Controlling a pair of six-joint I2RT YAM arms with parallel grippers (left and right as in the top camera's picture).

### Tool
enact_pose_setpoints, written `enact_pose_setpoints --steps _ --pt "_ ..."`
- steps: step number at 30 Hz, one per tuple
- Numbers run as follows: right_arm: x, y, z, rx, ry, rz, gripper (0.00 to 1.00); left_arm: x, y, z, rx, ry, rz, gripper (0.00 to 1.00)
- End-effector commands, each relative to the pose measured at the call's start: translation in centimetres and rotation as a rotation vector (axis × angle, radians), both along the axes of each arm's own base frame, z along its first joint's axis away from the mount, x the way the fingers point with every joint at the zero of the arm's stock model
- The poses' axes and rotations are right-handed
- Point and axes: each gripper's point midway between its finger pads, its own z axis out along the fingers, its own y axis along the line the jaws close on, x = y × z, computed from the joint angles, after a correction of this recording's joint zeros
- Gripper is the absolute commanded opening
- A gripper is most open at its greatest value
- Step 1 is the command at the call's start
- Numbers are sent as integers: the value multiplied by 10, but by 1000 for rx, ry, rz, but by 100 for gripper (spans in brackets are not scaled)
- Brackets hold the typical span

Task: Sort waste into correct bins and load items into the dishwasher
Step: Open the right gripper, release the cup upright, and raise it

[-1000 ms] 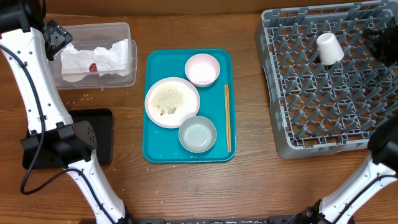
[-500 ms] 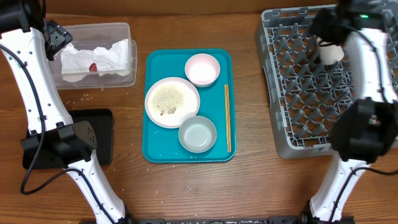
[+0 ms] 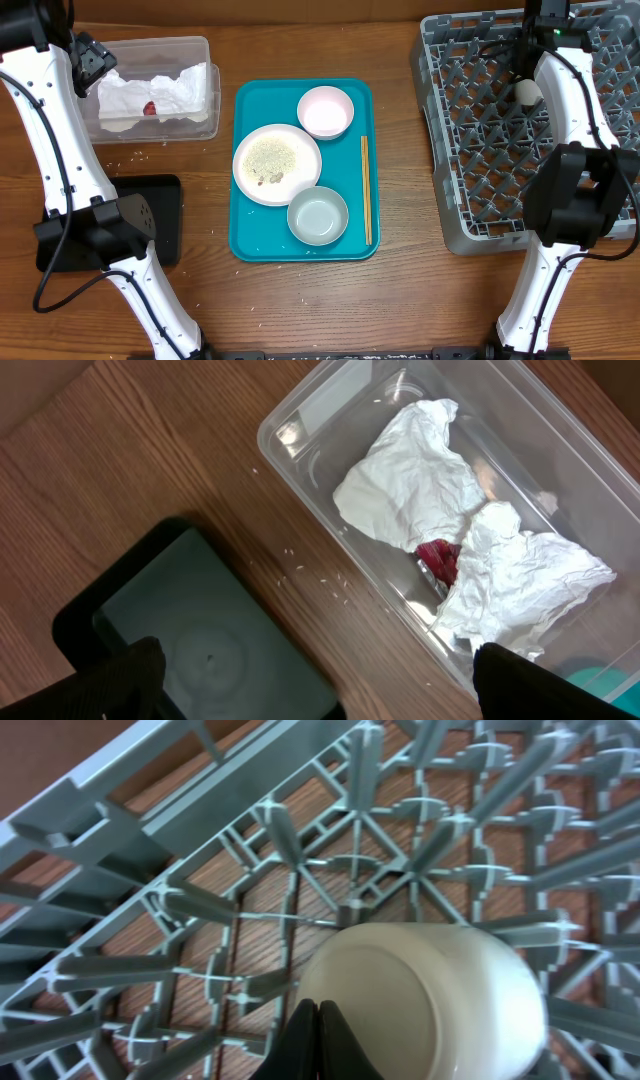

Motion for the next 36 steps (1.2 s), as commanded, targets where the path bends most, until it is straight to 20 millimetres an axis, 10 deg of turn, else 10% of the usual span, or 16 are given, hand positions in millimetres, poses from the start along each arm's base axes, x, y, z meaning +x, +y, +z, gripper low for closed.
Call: enact_pose_setpoints --steps 1,16,36 --pt "-13 -29 5 -96 35 -93 4 0 -3 2 1 -7 5 100" --pt "-34 -36 63 -148 9 -129 4 0 -3 2 1 -7 5 100" --pt "-23 -26 24 28 20 -48 4 0 -3 2 1 -7 5 100"
